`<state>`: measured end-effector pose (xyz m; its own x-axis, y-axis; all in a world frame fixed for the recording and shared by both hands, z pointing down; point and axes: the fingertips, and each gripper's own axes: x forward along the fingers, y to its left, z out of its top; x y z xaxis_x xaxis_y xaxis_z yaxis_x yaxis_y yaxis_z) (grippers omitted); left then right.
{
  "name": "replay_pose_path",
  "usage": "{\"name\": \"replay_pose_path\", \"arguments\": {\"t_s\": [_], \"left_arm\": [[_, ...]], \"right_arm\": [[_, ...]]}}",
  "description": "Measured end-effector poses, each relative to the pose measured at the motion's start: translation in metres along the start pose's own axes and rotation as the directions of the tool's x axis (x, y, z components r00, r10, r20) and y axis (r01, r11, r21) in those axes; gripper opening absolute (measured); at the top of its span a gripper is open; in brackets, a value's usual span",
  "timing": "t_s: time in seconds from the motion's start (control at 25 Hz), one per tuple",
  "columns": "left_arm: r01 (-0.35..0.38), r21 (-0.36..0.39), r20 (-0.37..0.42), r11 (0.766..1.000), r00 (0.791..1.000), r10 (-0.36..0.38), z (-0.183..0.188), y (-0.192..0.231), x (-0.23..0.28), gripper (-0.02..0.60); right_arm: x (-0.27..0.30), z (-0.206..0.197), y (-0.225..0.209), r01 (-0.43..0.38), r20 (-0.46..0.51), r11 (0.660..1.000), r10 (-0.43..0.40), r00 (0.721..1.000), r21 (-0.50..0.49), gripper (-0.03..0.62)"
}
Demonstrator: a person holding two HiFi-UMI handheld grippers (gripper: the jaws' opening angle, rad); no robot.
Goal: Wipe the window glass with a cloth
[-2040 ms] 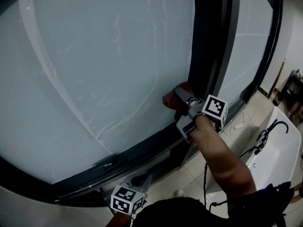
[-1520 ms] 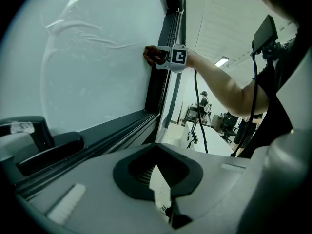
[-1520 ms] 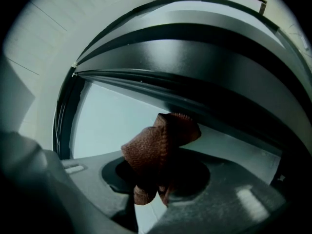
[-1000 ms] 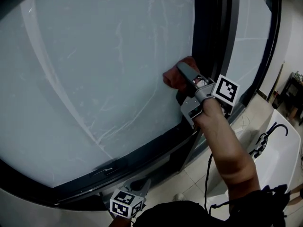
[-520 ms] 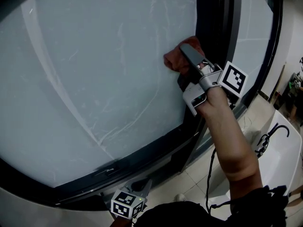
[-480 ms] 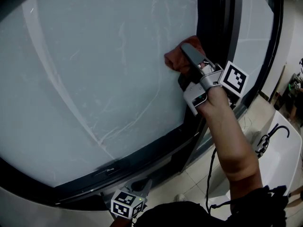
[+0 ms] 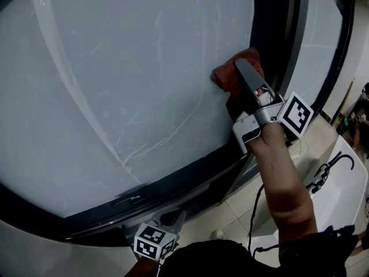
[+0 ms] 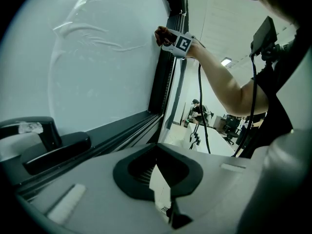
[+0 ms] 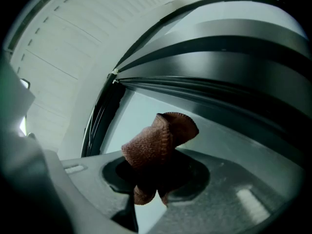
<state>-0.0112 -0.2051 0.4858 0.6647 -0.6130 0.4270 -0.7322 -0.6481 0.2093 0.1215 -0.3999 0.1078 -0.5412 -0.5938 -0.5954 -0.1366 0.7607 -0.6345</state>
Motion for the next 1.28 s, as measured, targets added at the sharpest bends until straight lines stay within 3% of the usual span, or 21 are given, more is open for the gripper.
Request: {"name": "replay_pose_path", "arguments": {"t_s": [0.36, 0.6, 0.76, 0.96, 1.08, 1.28], "left_arm": [[-0.01, -0.003, 0.02, 1.0, 1.0, 0.01, -0.002, 0.002, -0.005, 0.017], [-0.005, -0.019, 0.005, 1.0, 1.0, 0.005, -0.009, 0.005, -0.008, 0.017], [-0.006, -0.041, 0.027, 0.999, 1.0, 0.007, -0.008, 0.007, -0.01, 0.017], [-0.021, -0.052, 0.022, 0.998, 1.0, 0.022, -0.014, 0.011, -0.013, 0.017], [-0.026, -0.06, 0.021, 0.998, 0.999, 0.027, -0.017, 0.011, -0.015, 0.017], [-0.041, -0.069, 0.019, 0.997, 0.999, 0.042, -0.02, 0.013, -0.018, 0.017]], "right_arm": [[-0.094, -0.108, -0.091, 0.203, -0.023, 0.968, -0.201, 0.979, 0.145, 0.11], [-0.143, -0.146, -0.138, 0.312, -0.02, 0.934, -0.313, 0.949, 0.173, 0.109], [-0.171, -0.165, -0.164, 0.395, -0.062, 0.9, -0.391, 0.918, 0.182, 0.109], [-0.203, -0.204, -0.191, 0.526, -0.166, 0.817, -0.5, 0.85, 0.237, 0.109], [-0.208, -0.214, -0.199, 0.556, -0.184, 0.794, -0.525, 0.831, 0.247, 0.109], [-0.199, -0.218, -0.205, 0.554, -0.181, 0.792, -0.524, 0.832, 0.256, 0.109]]}}
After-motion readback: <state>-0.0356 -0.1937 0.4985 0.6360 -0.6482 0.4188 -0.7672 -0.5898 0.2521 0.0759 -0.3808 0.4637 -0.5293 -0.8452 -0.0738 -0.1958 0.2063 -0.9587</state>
